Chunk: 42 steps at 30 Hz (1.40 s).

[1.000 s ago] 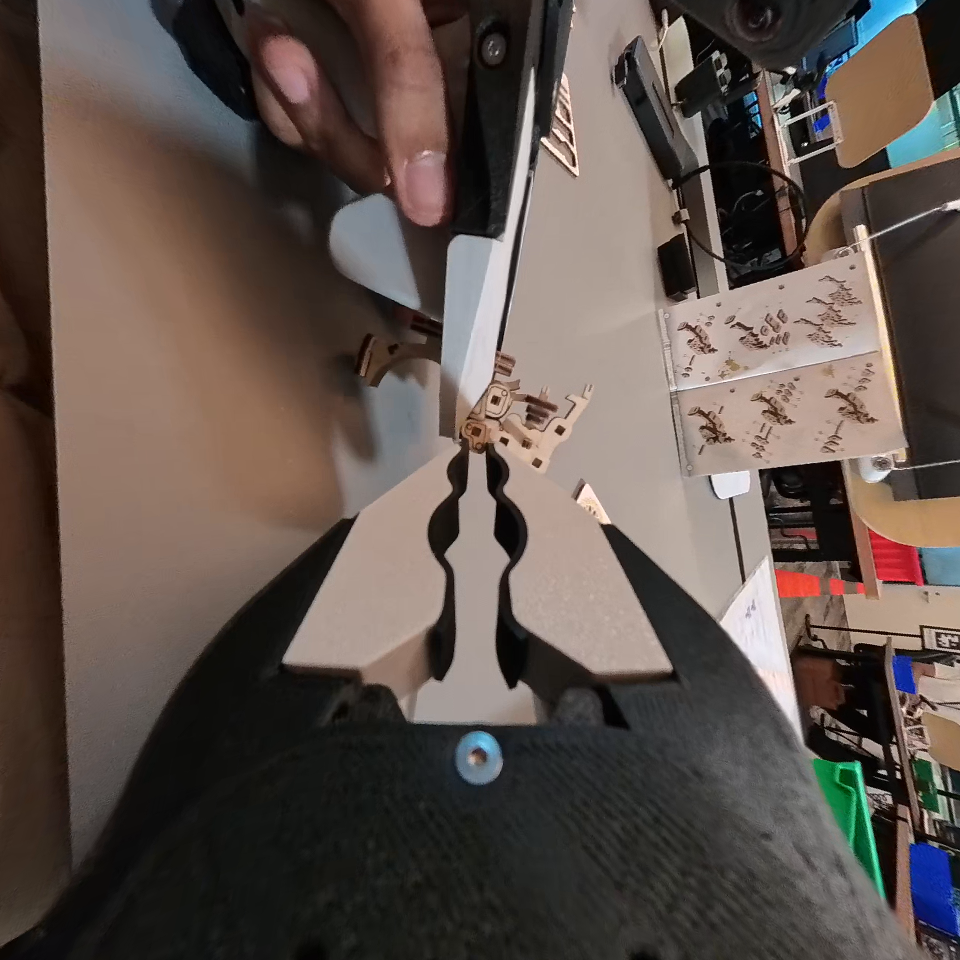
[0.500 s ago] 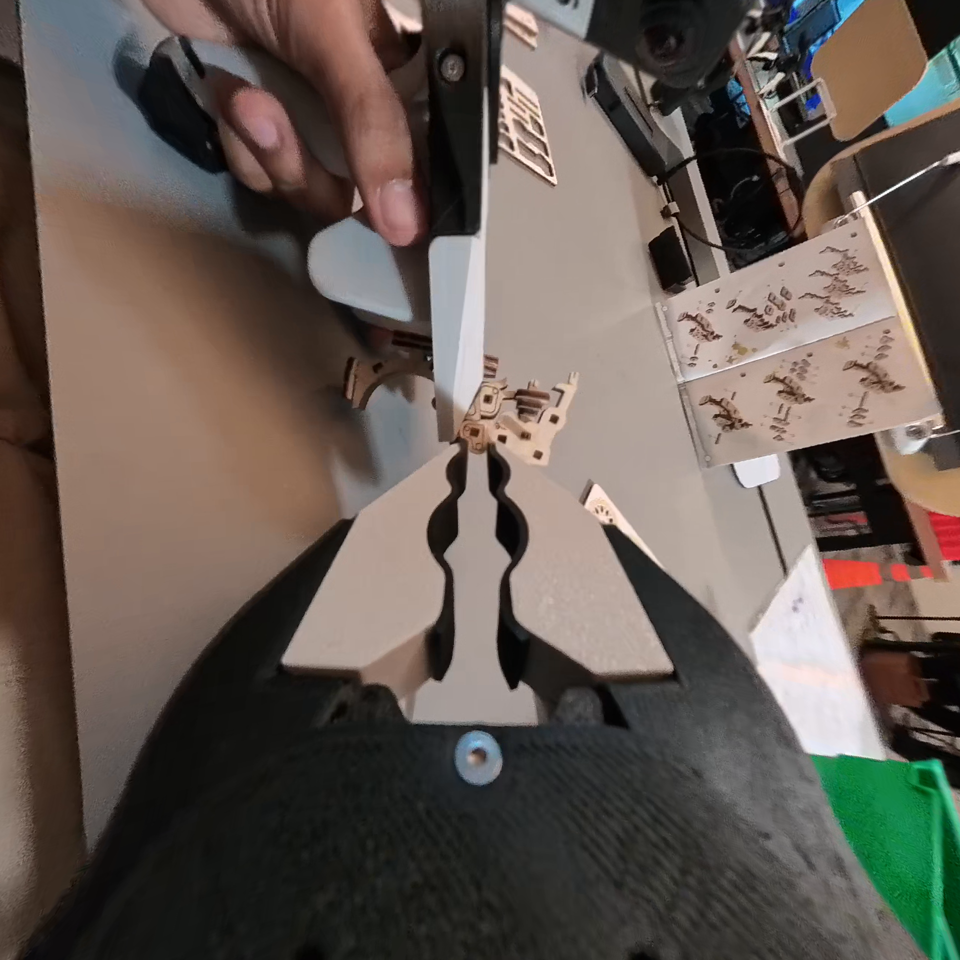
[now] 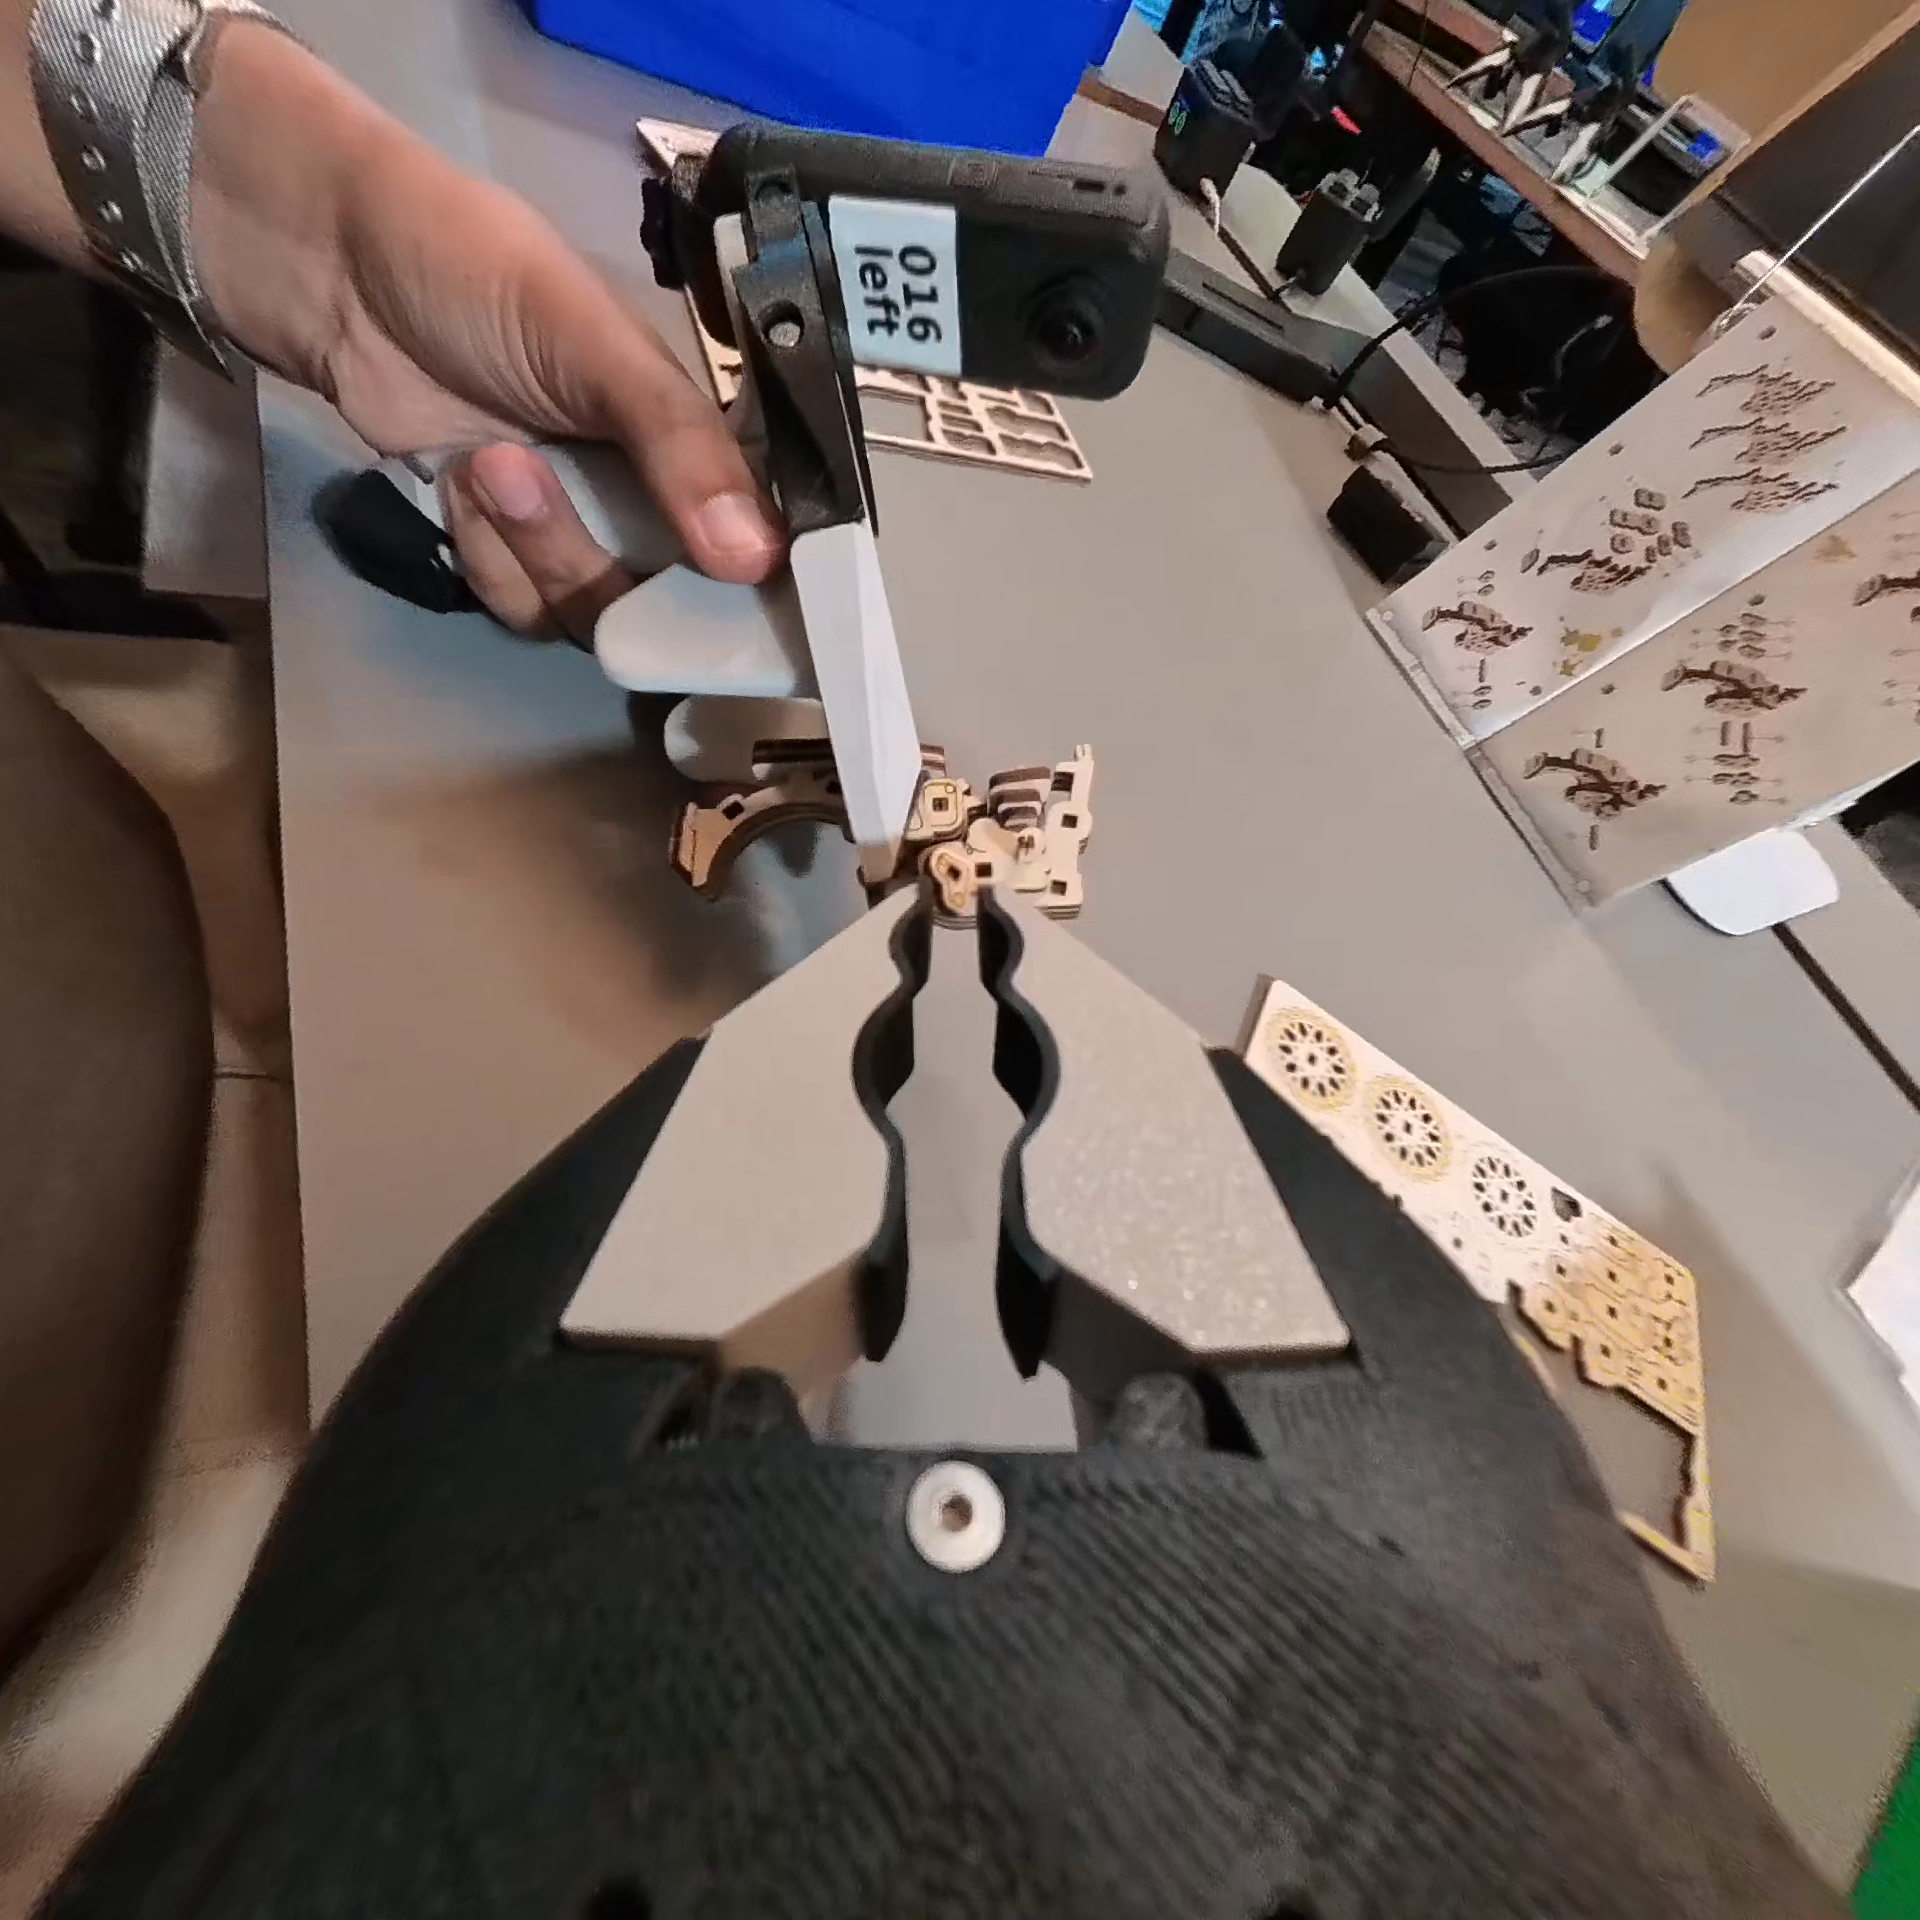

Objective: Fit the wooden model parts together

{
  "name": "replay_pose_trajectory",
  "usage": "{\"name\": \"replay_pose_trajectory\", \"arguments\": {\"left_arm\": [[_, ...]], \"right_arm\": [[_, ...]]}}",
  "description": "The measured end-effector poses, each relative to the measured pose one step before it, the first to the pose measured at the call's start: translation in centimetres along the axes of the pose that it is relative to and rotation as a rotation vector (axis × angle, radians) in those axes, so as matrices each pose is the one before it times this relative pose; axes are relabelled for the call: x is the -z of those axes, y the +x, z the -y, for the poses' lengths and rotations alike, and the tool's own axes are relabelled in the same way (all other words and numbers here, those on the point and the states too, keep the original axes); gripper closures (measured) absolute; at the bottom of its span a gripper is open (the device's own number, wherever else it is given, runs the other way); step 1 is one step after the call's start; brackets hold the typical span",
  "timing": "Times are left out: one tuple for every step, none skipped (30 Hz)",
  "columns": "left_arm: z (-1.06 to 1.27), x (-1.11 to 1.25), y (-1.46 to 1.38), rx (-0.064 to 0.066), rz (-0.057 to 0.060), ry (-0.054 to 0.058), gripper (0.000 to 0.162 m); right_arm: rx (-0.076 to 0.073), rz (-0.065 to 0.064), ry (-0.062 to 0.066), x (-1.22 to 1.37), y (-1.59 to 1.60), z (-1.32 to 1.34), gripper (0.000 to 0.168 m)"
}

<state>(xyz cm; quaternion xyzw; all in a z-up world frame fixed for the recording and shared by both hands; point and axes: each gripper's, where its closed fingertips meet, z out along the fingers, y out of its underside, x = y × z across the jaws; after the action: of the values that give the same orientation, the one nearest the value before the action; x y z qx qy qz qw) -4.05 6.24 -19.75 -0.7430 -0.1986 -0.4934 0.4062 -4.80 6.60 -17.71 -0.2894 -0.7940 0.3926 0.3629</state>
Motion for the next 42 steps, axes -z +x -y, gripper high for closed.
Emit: {"name": "replay_pose_trajectory", "arguments": {"left_arm": [[0.011, 0.025, 0.008, 0.0077, -0.0042, 0.0013, 0.133], [0.025, 0.041, 0.004, 0.0056, -0.0039, 0.0015, 0.133], [0.037, 0.047, 0.000, 0.0038, -0.0021, 0.0029, 0.133], [0.019, 0.037, -0.030, 0.0031, -0.0001, 0.0012, 0.133], [-0.006, 0.057, -0.059, 0.0011, 0.0032, -0.0005, 0.133], [0.032, 0.107, -0.142, -0.0024, 0.0085, 0.0010, 0.134], [0.127, 0.188, -0.224, -0.0069, 0.0159, 0.0058, 0.134], [0.213, 0.272, -0.349, -0.0124, 0.0245, 0.0087, 0.134], [0.281, 0.345, -0.445, -0.0151, 0.0297, 0.0101, 0.134], [0.331, 0.383, -0.448, -0.0149, 0.0290, 0.0119, 0.134], [0.315, 0.343, -0.369, -0.0119, 0.0220, 0.0119, 0.134], [0.266, 0.272, -0.237, -0.0073, 0.0130, 0.0087, 0.134], [0.173, 0.182, -0.182, -0.0051, 0.0086, 0.0059, 0.134], [0.086, 0.083, -0.097, -0.0026, 0.0030, 0.0027, 0.134], [-0.001, 0.016, -0.031, 0.0033, -0.0037, -0.0009, 0.134], [-0.014, -0.025, 0.013, 0.0087, -0.0077, -0.0010, 0.134], [0.019, -0.007, 0.017, 0.0108, -0.0085, -0.0008, 0.134], [0.051, 0.019, 0.008, 0.0084, -0.0069, 0.0003, 0.134], [0.055, 0.026, 0.020, 0.0094, -0.0079, 0.0016, 0.134], [0.074, 0.041, 0.024, 0.0098, -0.0086, 0.0022, 0.134], [0.084, 0.044, 0.037, 0.0103, -0.0092, 0.0031, 0.134], [0.104, 0.065, 0.030, 0.0113, -0.0088, 0.0041, 0.134], [0.110, 0.066, 0.023, 0.0115, -0.0087, 0.0050, 0.134], [0.099, 0.065, 0.025, 0.0108, -0.0088, 0.0046, 0.134], [0.090, 0.051, 0.038, 0.0099, -0.0082, 0.0036, 0.134], [0.055, 0.044, 0.020, 0.0083, -0.0067, 0.0027, 0.134], [0.044, 0.027, 0.021, 0.0061, -0.0054, 0.0010, 0.134], [-0.008, 0.006, 0.026, 0.0039, -0.0041, -0.0013, 0.134], [-0.018, -0.017, 0.011, 0.0020, -0.0022, -0.0025, 0.134], [-0.041, -0.019, 0.006, 0.0001, -0.0006, -0.0026, 0.134], [-0.037, -0.022, 0.000, -0.0011, 0.0009, -0.0023, 0.134], [-0.021, -0.015, -0.019, -0.0017, 0.0017, -0.0014, 0.134], [-0.011, -0.005, -0.008, -0.0016, 0.0017, -0.0002, 0.134], [-0.002, -0.004, -0.006, -0.0008, 0.0010, 0.0001, 0.134], [0.004, -0.002, 0.002, 0.0003, 0.0000, 0.0003, 0.134], [0.012, 0.010, -0.004, 0.0013, -0.0009, 0.0006, 0.134], [0.022, 0.004, 0.008, 0.0026, -0.0021, 0.0007, 0.134], [0.023, 0.020, 0.014, 0.0039, -0.0037, 0.0005, 0.134], [0.031, 0.016, 0.023, 0.0045, -0.0040, 0.0011, 0.134], [0.006, 0.015, 0.020, 0.0033, -0.0032, 0.0002, 0.134], [-0.038, -0.014, 0.016, 0.0006, -0.0020, -0.0028, 0.134], [-0.111, -0.043, 0.027, -0.0023, -0.0007, -0.0069, 0.134]], "right_arm": [[-0.0146, 0.0083, 0.0028, -0.028, -0.027, 0.001, 0.164], [-0.0156, 0.0068, 0.0027, -0.034, -0.001, -0.010, 0.166], [-0.0160, 0.0068, 0.0029, -0.046, 0.016, -0.004, 0.166], [-0.0159, 0.0086, 0.0028, -0.038, -0.001, -0.007, 0.166], [-0.0153, 0.0094, 0.0008, -0.046, 0.004, -0.058, 0.166], [-0.0118, 0.0096, -0.0046, -0.052, 0.010, -0.160, 0.166], [-0.0053, 0.0072, -0.0118, -0.049, 0.043, -0.300, 0.166], [-0.0007, 0.0010, -0.0174, -0.047, 0.158, -0.401, 0.167], [0.0001, 0.0016, -0.0219, -0.077, 0.150, -0.507, 0.166], [-0.0005, 0.0079, -0.0289, -0.125, 0.046, -0.624, 0.167], [0.0013, 0.0082, -0.0371, -0.186, 0.006, -0.748, 0.167], [0.0063, 0.0064, -0.0407, -0.235, -0.022, -0.757, 0.167], [0.0102, 0.0043, -0.0376, -0.248, -0.065, -0.675, 0.166], [0.0099, 0.0011, -0.0298, -0.236, -0.059, -0.505, 0.166], [0.0054, 0.0025, -0.0194, -0.190, -0.101, -0.321, 0.166], [-0.0025, 0.0064, -0.0109, -0.145, -0.131, -0.167, 0.165], [-0.0088, 0.0093, -0.0059, -0.129, -0.124, -0.102, 0.162], [-0.0119, 0.0098, -0.0028, -0.104, -0.071, -0.083, 0.159], [-0.0140, 0.0098, -0.0001, -0.053, -0.016, -0.085, 0.158], [-0.0181, 0.0104, 0.0035, -0.017, 0.058, -0.060, 0.156], [-0.0246, 0.0129, 0.0072, 0.017, 0.061, -0.016, 0.154], [-0.0333, 0.0121, 0.0087, 0.045, 0.134, 0.005, 0.153], [-0.0426, 0.0123, 0.0090, 0.059, 0.171, 0.034, 0.152], [-0.0502, 0.0186, 0.0124, 0.069, 0.092, 0.131, 0.151], [-0.0572, 0.0261, 0.0172, 0.082, -0.056, 0.231, 0.151], [-0.0622, 0.0327, 0.0190, 0.051, -0.188, 0.275, 0.151], [-0.0599, 0.0397, 0.0154, 0.008, -0.343, 0.237, 0.152], [-0.0486, 0.0386, 0.0057, -0.059, -0.411, 0.089, 0.153], [-0.0350, 0.0147, -0.0053, -0.110, -0.135, -0.090, 0.154], [-0.0151, -0.0095, -0.0104, -0.116, 0.121, -0.177, 0.154], [0.0041, -0.0236, -0.0123, -0.100, 0.244, -0.181, 0.153], [0.0147, -0.0296, -0.0115, -0.066, 0.273, -0.126, 0.153], [0.0187, -0.0257, -0.0096, -0.074, 0.168, -0.049, 0.152], [0.0173, -0.0156, -0.0106, -0.106, -0.007, -0.065, 0.153], [0.0151, -0.0093, -0.0144, -0.154, -0.085, -0.142, 0.155], [0.0163, -0.0075, -0.0074, -0.126, -0.116, -0.052, 0.159], [0.0163, -0.0092, -0.0031, -0.057, -0.064, 0.015, 0.160], [0.0139, -0.0093, -0.0042, -0.024, -0.004, 0.010, 0.160], [0.0097, -0.0076, -0.0030, -0.013, 0.021, 0.010, 0.160], [0.0102, -0.0063, -0.0007, 0.002, 0.034, 0.033, 0.160], [0.0127, -0.0072, 0.0054, 0.076, 0.071, 0.109, 0.160], [0.0111, -0.0021, 0.0214, 0.195, 0.010, 0.360, 0.160]]}}
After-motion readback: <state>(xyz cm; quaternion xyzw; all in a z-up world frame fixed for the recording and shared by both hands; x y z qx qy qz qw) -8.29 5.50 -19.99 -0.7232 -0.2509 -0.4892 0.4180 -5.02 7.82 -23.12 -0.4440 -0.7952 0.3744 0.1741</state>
